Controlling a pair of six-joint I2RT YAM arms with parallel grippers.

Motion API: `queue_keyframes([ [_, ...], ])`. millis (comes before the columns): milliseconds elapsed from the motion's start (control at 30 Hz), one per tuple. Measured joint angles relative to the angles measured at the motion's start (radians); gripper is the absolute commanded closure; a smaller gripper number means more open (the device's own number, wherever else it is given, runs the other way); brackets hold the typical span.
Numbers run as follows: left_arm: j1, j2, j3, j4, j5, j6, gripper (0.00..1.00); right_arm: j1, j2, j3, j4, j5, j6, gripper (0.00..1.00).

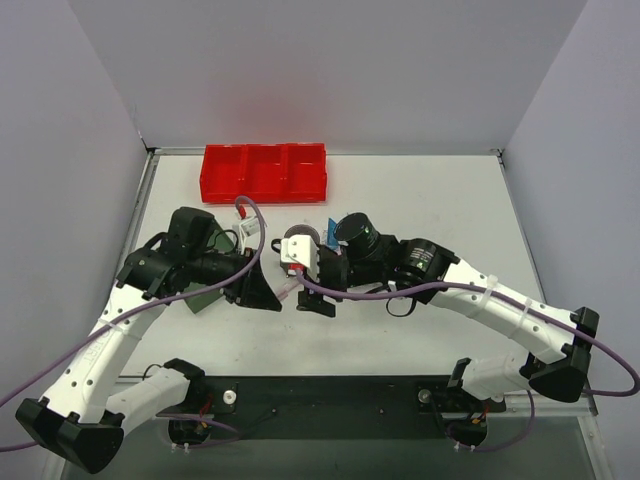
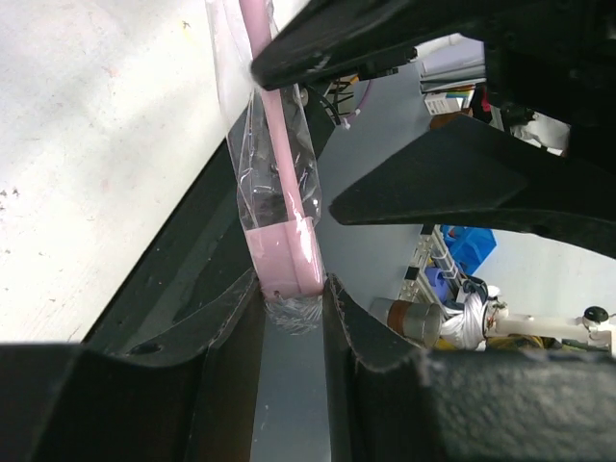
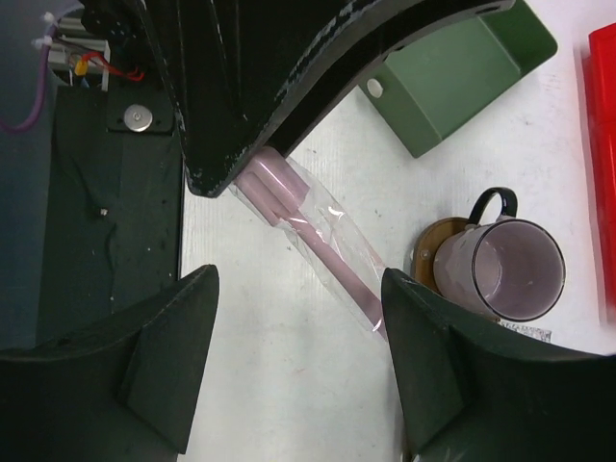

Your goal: Prepare toiletry sets of a toothbrush and toothpaste on the tray

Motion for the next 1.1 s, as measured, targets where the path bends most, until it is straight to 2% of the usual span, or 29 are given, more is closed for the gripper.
queue_keyframes([
  [100, -0.004, 0.000, 0.000, 0.000, 0.013, 0.002, 1.00, 0.002, 0.000, -0.022, 0.000, 0.000, -0.023, 0.40],
  [200, -0.006, -0.001, 0.000, 0.001, 0.027, 0.002, 1.00, 0.006, 0.002, -0.029, 0.000, 0.000, -0.037, 0.49],
  [500, -0.016, 0.000, 0.000, 0.003, 0.074, -0.005, 1.00, 0.014, 0.023, -0.029, 0.001, -0.012, -0.046, 0.86],
  [533, -0.016, 0.000, 0.000, 0.004, 0.075, -0.006, 1.00, 0.015, 0.023, -0.029, 0.000, -0.015, -0.045, 0.95],
  [567, -0.016, 0.001, 0.000, 0.005, 0.075, -0.006, 0.96, 0.018, 0.024, -0.029, -0.006, -0.019, -0.045, 1.00],
  [700, -0.012, 0.006, 0.000, 0.019, 0.063, -0.014, 0.63, 0.028, 0.023, -0.037, -0.032, -0.032, -0.043, 1.00],
  [733, -0.013, 0.007, 0.000, 0.024, 0.059, -0.018, 0.49, 0.028, 0.023, -0.039, -0.029, -0.030, -0.043, 1.00],
  [767, -0.013, 0.007, 0.000, 0.029, 0.052, -0.024, 0.45, 0.028, 0.023, -0.042, -0.022, -0.025, -0.042, 1.00],
  [833, -0.013, 0.007, 0.000, 0.050, 0.045, -0.036, 0.36, 0.028, 0.018, -0.061, 0.006, -0.010, -0.039, 1.00],
  [933, -0.013, 0.007, 0.008, 0.058, 0.024, -0.036, 0.30, 0.028, 0.002, -0.105, 0.043, 0.018, -0.031, 1.00],
  [1100, -0.006, -0.007, 0.036, 0.058, -0.061, -0.037, 0.28, 0.028, -0.044, -0.173, 0.103, 0.083, -0.012, 1.00],
])
